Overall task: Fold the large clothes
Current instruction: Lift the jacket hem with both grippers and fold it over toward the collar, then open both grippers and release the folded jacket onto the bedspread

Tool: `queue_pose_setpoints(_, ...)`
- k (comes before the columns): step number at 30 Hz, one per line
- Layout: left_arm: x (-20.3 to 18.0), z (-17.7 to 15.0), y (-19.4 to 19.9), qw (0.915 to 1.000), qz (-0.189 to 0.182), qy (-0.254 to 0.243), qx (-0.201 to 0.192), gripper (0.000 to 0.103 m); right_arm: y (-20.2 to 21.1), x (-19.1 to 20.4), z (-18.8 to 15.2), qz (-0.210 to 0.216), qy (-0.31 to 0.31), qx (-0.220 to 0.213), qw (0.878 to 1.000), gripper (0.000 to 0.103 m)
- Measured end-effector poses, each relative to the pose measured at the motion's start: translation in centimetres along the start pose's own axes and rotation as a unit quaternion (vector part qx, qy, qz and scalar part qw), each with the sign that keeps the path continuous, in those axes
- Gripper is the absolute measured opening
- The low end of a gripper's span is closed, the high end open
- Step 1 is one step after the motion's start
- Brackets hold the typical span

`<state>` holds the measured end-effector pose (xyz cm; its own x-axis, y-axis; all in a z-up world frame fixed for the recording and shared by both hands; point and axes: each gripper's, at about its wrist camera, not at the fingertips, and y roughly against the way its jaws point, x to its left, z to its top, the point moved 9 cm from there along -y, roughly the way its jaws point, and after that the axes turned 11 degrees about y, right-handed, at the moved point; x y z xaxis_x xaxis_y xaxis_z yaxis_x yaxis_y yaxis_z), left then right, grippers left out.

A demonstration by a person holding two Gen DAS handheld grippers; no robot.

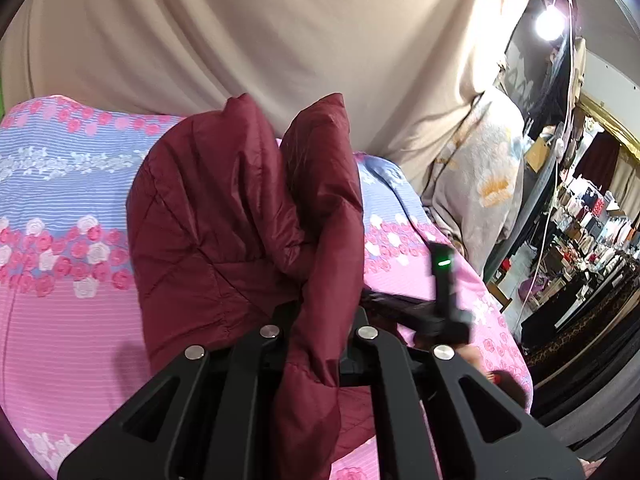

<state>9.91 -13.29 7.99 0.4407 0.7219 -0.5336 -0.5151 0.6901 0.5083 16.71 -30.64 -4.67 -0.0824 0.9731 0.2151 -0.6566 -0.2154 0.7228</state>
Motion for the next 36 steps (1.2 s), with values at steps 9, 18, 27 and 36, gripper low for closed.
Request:
queue_pose_setpoints(9, -4.7, -3.4, -5.8, 0.9979, 0.024, -0.045, 0.041, 0.007, -5.2, 4.4, 1.4, 0.061, 0.027, 0.001, 0.998, 0.006)
queue_pose_setpoints(18, -5.3, -8.0, -14.9, 0.9901, 0.077, -0.058, 0.101, 0.007, 2.7, -2.4, -1.8, 0.066, -0.064, -0.027, 0.995, 0.006)
queue_pose_setpoints(27, -6.4, -9.0, -15.8, 0.9854, 0.111, -0.101, 0.082, 0.055, 9.9, -3.5, -6.5, 0.040, -0.080, -0.060, 0.994, 0.016)
queue_pose_setpoints(36, -7.2, -6.6, -6.6, 0.9766, 0.170, -0.131, -0.010, 0.089, 13.4, -0.7, -4.5, 0.041, -0.068, -0.123, 0.989, 0.046)
